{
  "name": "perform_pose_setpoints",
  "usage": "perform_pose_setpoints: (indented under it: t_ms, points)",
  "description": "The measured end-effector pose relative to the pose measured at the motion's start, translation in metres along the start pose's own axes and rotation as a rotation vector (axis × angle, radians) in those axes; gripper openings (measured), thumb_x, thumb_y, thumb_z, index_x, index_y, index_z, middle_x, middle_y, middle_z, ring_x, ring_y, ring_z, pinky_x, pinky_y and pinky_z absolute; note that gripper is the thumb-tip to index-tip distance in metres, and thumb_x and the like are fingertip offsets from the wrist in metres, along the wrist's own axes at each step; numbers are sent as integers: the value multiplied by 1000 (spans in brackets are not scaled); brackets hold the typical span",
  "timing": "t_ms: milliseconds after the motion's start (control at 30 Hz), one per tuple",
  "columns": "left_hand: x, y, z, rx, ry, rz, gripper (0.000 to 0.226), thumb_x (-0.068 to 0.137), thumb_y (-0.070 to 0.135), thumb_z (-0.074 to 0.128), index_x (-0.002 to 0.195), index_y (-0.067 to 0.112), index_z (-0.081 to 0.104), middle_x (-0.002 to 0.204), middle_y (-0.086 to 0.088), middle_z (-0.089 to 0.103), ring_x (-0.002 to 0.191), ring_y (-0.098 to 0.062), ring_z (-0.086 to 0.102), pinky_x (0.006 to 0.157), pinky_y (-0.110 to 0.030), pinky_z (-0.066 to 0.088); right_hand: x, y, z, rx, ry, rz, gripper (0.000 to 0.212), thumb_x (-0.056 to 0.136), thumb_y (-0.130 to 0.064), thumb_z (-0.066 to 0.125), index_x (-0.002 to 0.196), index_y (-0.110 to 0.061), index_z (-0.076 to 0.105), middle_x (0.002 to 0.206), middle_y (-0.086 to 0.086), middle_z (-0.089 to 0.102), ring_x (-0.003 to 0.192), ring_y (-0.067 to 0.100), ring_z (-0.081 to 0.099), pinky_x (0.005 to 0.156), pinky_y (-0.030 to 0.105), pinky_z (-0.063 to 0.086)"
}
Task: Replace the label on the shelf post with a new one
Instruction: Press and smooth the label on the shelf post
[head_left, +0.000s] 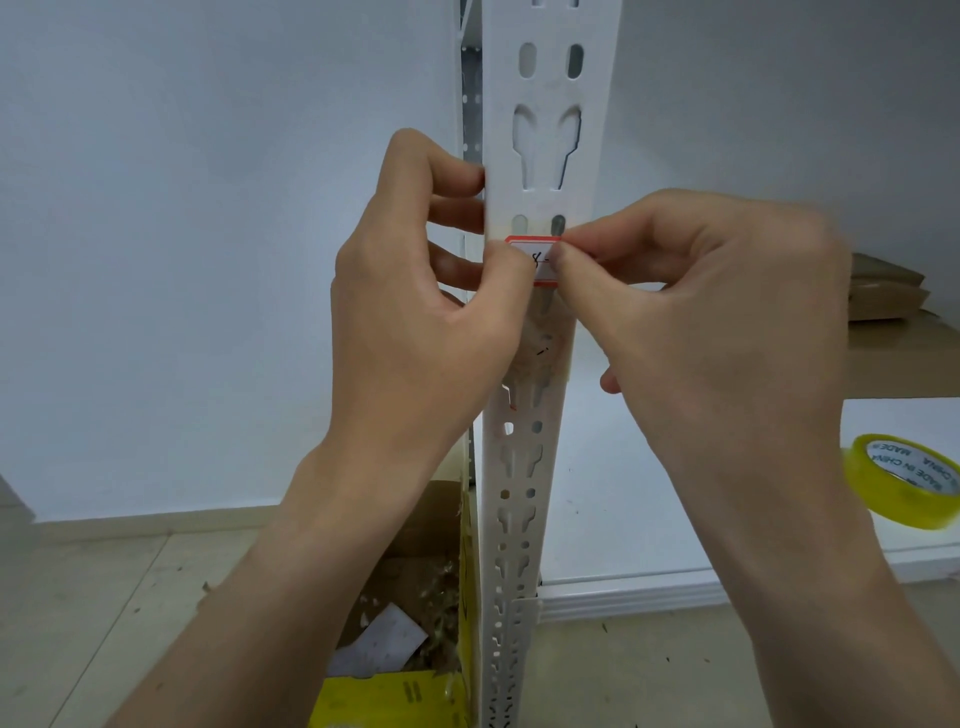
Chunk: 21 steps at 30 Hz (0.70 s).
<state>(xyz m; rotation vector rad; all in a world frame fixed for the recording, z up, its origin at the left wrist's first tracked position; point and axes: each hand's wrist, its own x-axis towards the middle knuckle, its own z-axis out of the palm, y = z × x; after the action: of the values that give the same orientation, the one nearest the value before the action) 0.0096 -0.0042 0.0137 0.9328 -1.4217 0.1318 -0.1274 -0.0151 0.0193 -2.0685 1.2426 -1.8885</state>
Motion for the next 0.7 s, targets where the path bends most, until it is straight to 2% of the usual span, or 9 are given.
perform_pose_setpoints:
  t_ms: [100, 267, 367, 533, 700]
  points:
    - [0, 1, 0, -2, -3, -4, 22, 90, 28, 62, 104, 21, 46, 101, 23, 62, 91, -3, 67, 63, -8, 49, -1, -3, -3, -30, 0, -23, 8, 84, -41, 74, 86, -35, 79, 77, -16, 77, 52, 2, 66, 59, 32, 59]
    - [0, 1, -2, 5, -11, -16, 24, 91, 29, 64, 105, 23, 47, 103, 26, 61, 92, 0, 68, 62, -9, 52, 0, -3, -10, -53, -68, 1, 9, 82, -41, 73, 81, -34, 78, 78, -20, 76, 58, 2, 68, 63, 36, 60]
    - [0, 1, -1, 17, -9, -19, 25, 92, 31, 65, 106, 24, 46, 104, 26, 60, 96, -1, 69, 64, -9, 53, 0, 0, -10, -15, -31, -32, 7, 83, -38, 73, 79, -34, 76, 77, -21, 75, 55, -1, 67, 55, 23, 52]
    - [0, 3, -2, -2, -9, -15, 22, 91, 27, 63, 104, 21, 47, 102, 23, 62, 95, -3, 68, 64, -8, 50, 0, 4, -11, 42, -16, -49, 7, 86, -40, 75, 89, -36, 81, 78, -23, 74, 55, -4, 66, 61, 27, 55]
    - [2, 1, -3, -17, -20, -9, 20, 92, 22, 64, 104, 17, 48, 99, 21, 62, 93, -4, 67, 64, -9, 50, 0, 8, -7, 12, -2, -85, 9, 88, -40, 76, 93, -35, 82, 81, -19, 76, 57, -3, 63, 61, 30, 58]
